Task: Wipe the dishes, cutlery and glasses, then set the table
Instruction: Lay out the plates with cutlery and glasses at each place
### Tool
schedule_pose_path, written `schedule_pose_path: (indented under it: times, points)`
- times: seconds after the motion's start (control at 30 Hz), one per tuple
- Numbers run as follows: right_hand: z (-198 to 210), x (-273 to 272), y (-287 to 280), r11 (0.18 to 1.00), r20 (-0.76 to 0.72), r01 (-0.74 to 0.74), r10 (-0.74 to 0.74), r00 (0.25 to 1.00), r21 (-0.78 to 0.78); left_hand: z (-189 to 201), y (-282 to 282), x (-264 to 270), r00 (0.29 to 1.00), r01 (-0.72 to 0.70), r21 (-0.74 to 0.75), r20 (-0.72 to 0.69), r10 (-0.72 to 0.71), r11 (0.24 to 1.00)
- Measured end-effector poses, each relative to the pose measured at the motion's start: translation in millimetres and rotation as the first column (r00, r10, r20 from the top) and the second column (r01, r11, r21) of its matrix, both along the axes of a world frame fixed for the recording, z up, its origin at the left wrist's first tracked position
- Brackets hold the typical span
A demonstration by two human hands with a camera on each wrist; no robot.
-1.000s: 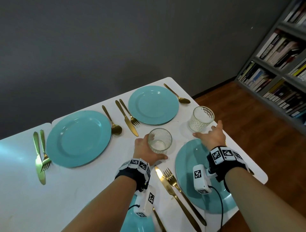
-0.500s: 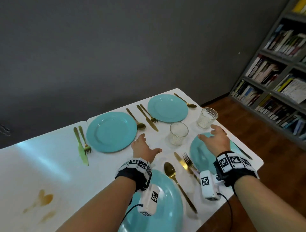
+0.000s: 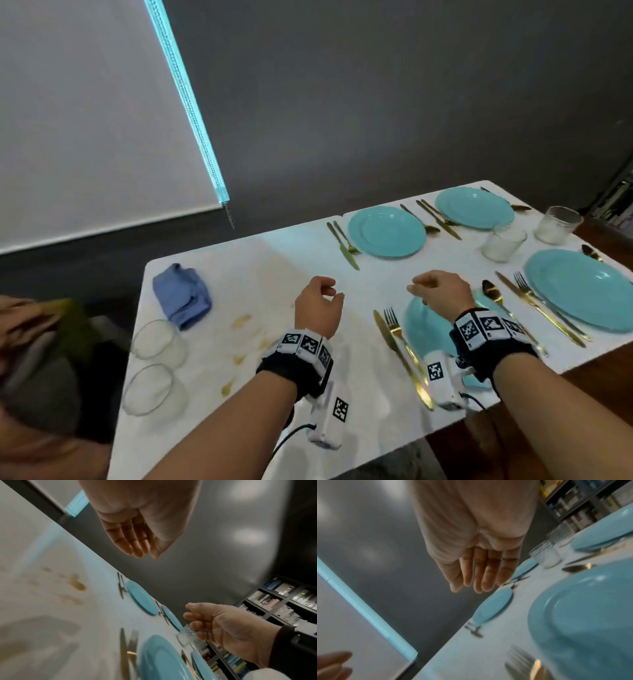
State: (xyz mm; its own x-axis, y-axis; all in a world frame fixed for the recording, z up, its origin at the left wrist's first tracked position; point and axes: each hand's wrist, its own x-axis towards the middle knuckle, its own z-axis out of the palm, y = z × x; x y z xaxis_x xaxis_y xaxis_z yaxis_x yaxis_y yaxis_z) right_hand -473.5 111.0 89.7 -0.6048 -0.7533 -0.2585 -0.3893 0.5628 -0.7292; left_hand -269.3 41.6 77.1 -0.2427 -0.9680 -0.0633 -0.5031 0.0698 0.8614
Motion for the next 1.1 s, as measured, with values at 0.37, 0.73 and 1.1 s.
schedule_pose_path:
  times: [0.37, 0.73, 1.1]
  points:
    - [-42, 201, -57, 0.82, 0.069, -0.537, 0.534, 0.842, 0.197, -38, 10, 169, 0.75, -0.648, -0.144, 0.048, 0.659, 0.748]
    - [-95, 333, -69, 0.586, 0.161, -0.789, 0.774, 0.612, 0.183, -81, -11, 306, 0.609, -0.782, 0.314, 0.198, 0.768, 0.539]
    - [-123, 370, -76, 0.73, 0.212, -0.684, 0.671, 0.711, -0.015, -113, -17, 307, 0.63, -0.635, 0.559, -0.024, 0.776, 0.533]
